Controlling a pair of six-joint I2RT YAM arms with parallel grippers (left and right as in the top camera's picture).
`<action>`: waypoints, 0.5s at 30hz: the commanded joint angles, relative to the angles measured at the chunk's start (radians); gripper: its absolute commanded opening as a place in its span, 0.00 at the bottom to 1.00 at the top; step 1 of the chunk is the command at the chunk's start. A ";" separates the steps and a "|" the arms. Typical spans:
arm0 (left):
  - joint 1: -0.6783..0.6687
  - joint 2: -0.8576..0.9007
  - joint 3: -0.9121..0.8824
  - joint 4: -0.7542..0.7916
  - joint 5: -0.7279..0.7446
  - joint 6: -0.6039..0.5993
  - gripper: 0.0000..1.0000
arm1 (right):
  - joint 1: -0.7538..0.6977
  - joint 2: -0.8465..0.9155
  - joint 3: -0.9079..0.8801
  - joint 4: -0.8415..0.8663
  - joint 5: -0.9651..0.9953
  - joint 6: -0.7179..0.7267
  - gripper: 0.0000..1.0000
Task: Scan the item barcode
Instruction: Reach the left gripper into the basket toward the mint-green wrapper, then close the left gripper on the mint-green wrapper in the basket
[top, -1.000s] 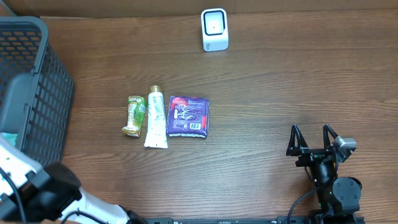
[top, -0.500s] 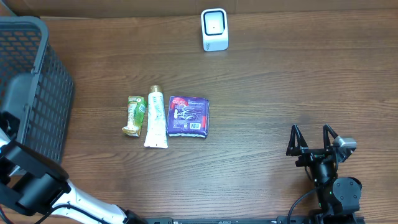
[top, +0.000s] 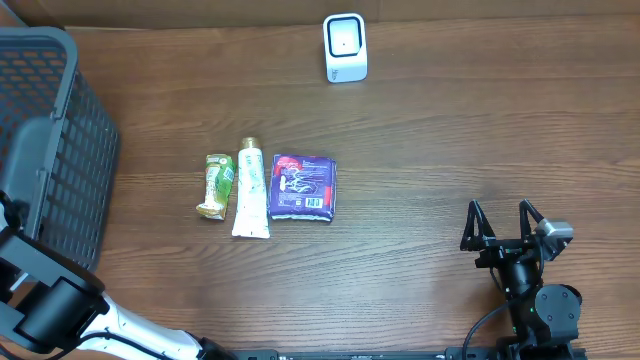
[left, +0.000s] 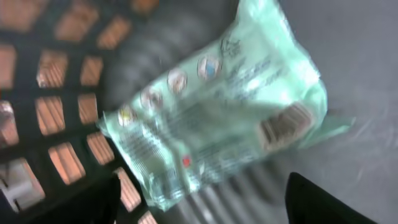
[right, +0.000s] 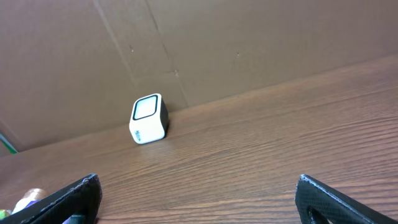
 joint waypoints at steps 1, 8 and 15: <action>-0.001 0.005 -0.008 0.055 -0.013 0.091 0.78 | 0.006 -0.010 -0.011 0.006 0.000 -0.004 1.00; -0.002 0.039 -0.008 0.131 0.056 0.208 0.78 | 0.006 -0.010 -0.011 0.006 0.000 -0.004 1.00; -0.004 0.140 -0.008 0.119 0.080 0.230 0.72 | 0.006 -0.010 -0.011 0.006 -0.001 -0.004 1.00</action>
